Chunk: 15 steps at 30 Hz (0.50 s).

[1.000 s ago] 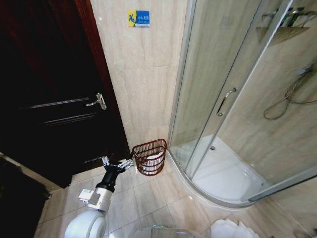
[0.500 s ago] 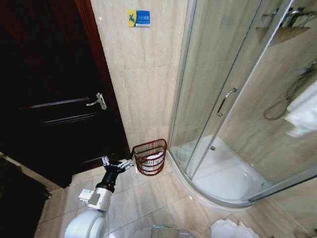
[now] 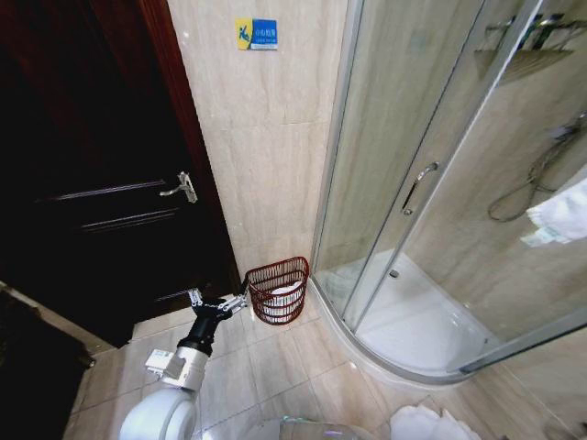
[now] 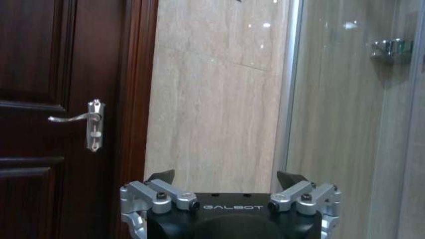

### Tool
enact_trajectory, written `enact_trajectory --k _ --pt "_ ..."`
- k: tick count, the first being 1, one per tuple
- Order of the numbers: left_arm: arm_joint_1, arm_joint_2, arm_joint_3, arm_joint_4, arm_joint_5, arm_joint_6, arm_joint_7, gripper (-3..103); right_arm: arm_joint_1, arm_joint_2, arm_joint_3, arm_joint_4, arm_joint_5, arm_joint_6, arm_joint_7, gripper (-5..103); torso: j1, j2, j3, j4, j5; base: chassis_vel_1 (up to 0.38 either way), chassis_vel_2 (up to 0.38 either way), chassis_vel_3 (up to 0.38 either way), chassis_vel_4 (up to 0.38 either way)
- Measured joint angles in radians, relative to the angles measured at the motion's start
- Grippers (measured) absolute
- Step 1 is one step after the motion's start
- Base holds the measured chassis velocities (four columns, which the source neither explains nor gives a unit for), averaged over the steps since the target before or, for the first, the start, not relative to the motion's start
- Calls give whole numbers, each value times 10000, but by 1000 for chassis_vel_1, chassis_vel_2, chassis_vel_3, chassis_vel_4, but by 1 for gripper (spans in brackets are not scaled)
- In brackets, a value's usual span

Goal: Discard the used towel into the hamper.

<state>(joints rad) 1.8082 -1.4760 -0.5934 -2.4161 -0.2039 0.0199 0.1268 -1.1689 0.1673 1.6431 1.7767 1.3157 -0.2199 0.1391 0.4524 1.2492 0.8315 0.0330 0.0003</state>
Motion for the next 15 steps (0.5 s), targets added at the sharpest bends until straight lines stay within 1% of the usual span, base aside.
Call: enact_trajectory --k 2,3,6,7,8,9,10,11,12,15 --pt "0 0 0 0 0 0 0 100 0 10 19 -10 -97 64 -39 42 0 0 0 0 0 0 0 0 0" --pt "0 0 0 0 0 0 0 100 0 10 19 -10 -97 64 -39 42 0 0 0 0 0 0 0 0 0" --pt "0 0 0 0 0 0 0 100 3 25 36 13 -254 96 -74 26 0 0 0 0 -5 0 0 0 0" --pt "0 0 0 0 0 0 0 100 3 25 36 13 -254 96 -74 26 0 0 0 0 -5 0 0 0 0" --pt "0 0 0 0 0 0 0 100 -12 73 37 87 -437 142 -74 21 0 0 0 0 -5 0 0 0 0" --pt "0 0 0 0 0 0 0 100 -41 113 35 142 -650 197 -79 21 0 0 0 0 -5 0 0 0 0" --pt "0 0 0 0 0 0 0 100 -66 154 21 196 -904 267 -107 16 0 1 0 0 -4 0 0 0 0" --pt "0 0 0 0 0 0 0 100 -66 154 21 196 -904 267 -107 16 0 1 0 0 -4 0 0 0 0" --pt "0 0 0 0 0 0 0 100 -74 198 4 248 -1129 330 -154 10 0 1 0 0 -5 0 0 0 0" --pt "0 0 0 0 0 0 0 100 -96 308 -1 347 -1344 421 -254 10 0 1 0 0 -7 0 0 0 0"
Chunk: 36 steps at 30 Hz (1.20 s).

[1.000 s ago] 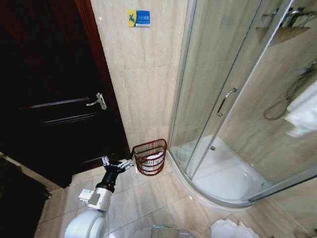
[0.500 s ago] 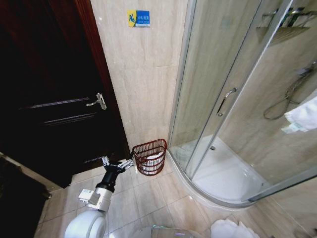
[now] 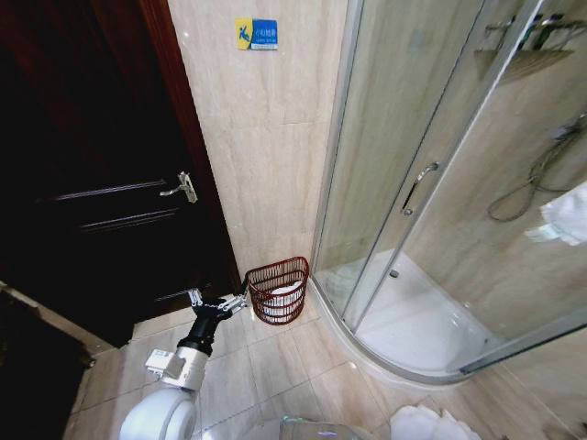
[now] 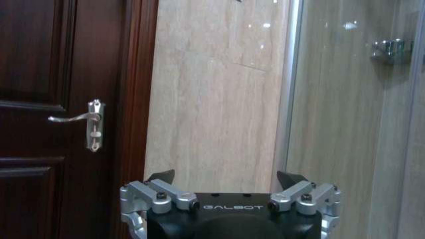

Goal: Discard the used towel into the hamper.

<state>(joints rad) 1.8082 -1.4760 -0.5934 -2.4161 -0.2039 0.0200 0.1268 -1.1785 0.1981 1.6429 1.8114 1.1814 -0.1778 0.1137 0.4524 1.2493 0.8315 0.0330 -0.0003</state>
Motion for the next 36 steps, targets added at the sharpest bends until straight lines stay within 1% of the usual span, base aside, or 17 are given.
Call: enact_trajectory --k 4,5,7,8,12,13,17,18,21,22,25,26,28,29,31,35,36 --pt "0 0 0 0 0 0 0 100 -236 410 81 275 -491 405 -181 10 0 0 0 0 3 0 0 0 0" --pt "0 0 0 0 0 0 0 100 -236 410 81 275 -491 405 -181 10 0 0 0 0 3 0 0 0 0" --pt "0 0 0 0 0 0 0 100 -412 628 198 428 -902 653 -260 10 0 0 0 0 4 0 0 0 0" --pt "0 0 0 0 0 0 0 100 -412 628 198 428 -902 653 -260 10 0 0 0 0 4 0 0 0 0" --pt "0 0 0 0 0 0 0 100 -861 1112 534 893 -1597 1151 -343 10 0 0 0 2 0 0 0 0 0" --pt "0 0 0 0 0 0 0 100 -861 1112 534 893 -1597 1151 -343 10 0 0 0 2 0 0 0 0 0" --pt "0 0 0 0 0 0 0 100 -1392 1828 841 1405 -2336 1623 -533 10 0 0 0 0 3 0 0 0 0" --pt "0 0 0 0 0 0 0 100 -1392 1828 841 1405 -2336 1623 -533 10 0 0 0 0 3 0 0 0 0" --pt "0 0 0 0 0 0 0 100 -1604 2633 814 1864 -2939 2109 -450 10 -1 1 0 0 2 0 0 0 0" --pt "0 0 0 0 0 0 0 100 -1604 2633 814 1864 -2939 2109 -450 10 -1 1 0 0 2 0 0 0 0" --pt "0 0 0 0 0 0 0 100 -1859 3541 828 2264 -3713 2596 -336 10 0 0 0 1 3 0 0 0 0" --pt "0 0 0 0 0 0 0 100 -1859 3541 828 2264 -3713 2596 -336 10 0 0 0 1 3 0 0 0 0" --pt "0 0 -1 0 0 0 0 100 -2003 4020 858 2362 -4077 2879 -295 10 0 0 0 0 1 0 0 0 0" --pt "0 0 -1 0 0 0 0 100 -2003 4020 858 2362 -4077 2879 -295 10 0 0 0 0 1 0 0 0 0" --pt "0 0 0 0 0 0 0 100 -2144 4529 860 2498 -4282 3106 -199 10 0 0 0 0 5 0 0 0 0" --pt "0 0 0 0 0 0 0 100 -2480 5543 735 2790 -4716 3570 -228 10 -1 0 -1 1 -2 0 0 0 0" --pt "0 0 0 0 0 0 0 100 -2480 5543 735 2790 -4716 3570 -228 10 -1 0 -1 1 -2 0 0 0 0"
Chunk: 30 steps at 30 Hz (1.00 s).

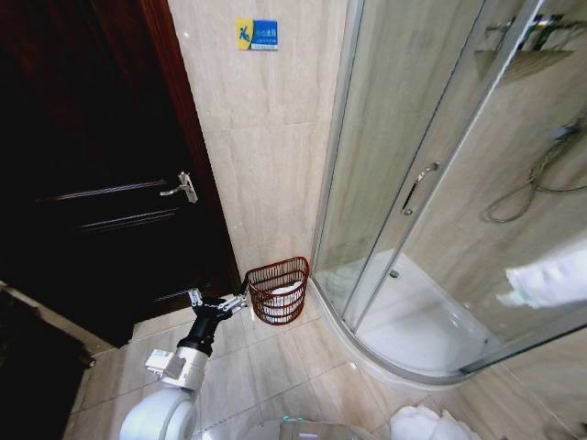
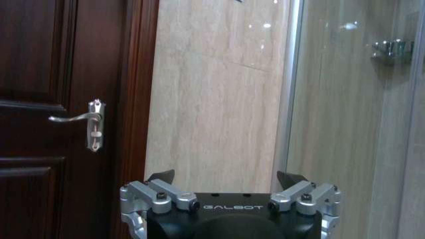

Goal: Discard the used towel into the hamper.

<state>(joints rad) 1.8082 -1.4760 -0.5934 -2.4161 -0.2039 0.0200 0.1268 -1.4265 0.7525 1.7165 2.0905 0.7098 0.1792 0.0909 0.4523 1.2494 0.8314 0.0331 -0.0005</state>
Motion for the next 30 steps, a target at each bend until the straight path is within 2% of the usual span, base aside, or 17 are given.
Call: enact_trajectory --k 3,9,16,21,25,28,30 --pt "0 0 0 0 0 0 0 100 -419 827 -91 206 -84 231 -338 10 0 0 0 -1 10 0 0 0 0" --pt "0 -1 0 0 0 0 0 100 -761 1656 -188 588 25 432 -572 10 0 0 0 -1 -1 0 0 0 0" --pt "0 -1 0 0 0 0 0 100 -990 2863 -723 564 -566 1198 -977 10 0 0 1 -1 7 0 0 0 0" --pt "0 0 0 0 0 0 0 100 -1120 3298 -920 164 -932 1668 -1317 10 0 0 0 -1 -2 0 0 0 0" --pt "0 0 0 0 0 0 0 100 -1329 3545 -1105 -235 -1017 1869 -1569 10 0 0 0 -1 6 0 0 0 0" --pt "0 0 0 0 0 0 0 100 -1313 3676 -1367 -750 -1489 2447 -1964 10 0 0 1 -2 10 0 0 0 0" --pt "0 0 0 0 0 0 0 100 -1292 3708 -1428 -817 -1574 2544 -2033 10 0 0 1 -2 6 0 0 0 0"
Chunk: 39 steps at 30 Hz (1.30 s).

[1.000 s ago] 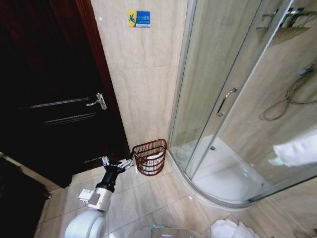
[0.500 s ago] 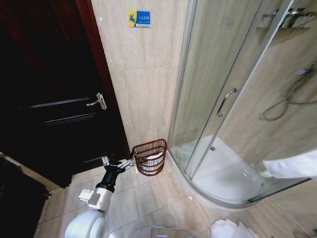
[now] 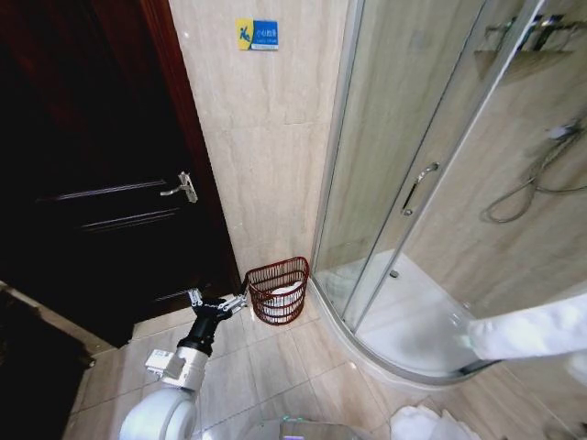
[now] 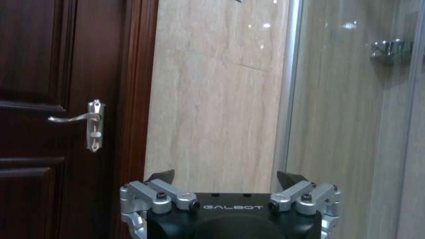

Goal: Discard the used towel into the hamper.

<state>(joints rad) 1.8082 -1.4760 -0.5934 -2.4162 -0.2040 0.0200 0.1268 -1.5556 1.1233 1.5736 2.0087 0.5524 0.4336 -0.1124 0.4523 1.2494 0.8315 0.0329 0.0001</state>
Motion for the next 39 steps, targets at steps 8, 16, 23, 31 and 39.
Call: enact_trajectory --k 8,16,23,31,39 --pt "0 1 0 0 0 0 0 100 126 627 -1021 -144 -553 570 -540 10 0 0 0 1 0 0 0 0 0" --pt "0 0 0 0 0 0 0 100 266 1180 -1660 -96 -1494 1123 -544 10 0 -1 0 1 -3 0 0 0 0" --pt "0 0 0 0 0 0 0 100 220 1745 -2303 161 -2378 1761 -567 10 0 -1 0 0 -1 0 0 0 0" --pt "0 0 0 0 0 0 0 100 135 1798 -2349 1314 -2375 1627 -467 10 0 -1 0 1 -5 0 0 0 0" --pt "0 0 0 0 0 0 0 100 122 1631 -1882 1810 -2064 1362 -375 10 1 -2 1 0 8 0 0 0 0"
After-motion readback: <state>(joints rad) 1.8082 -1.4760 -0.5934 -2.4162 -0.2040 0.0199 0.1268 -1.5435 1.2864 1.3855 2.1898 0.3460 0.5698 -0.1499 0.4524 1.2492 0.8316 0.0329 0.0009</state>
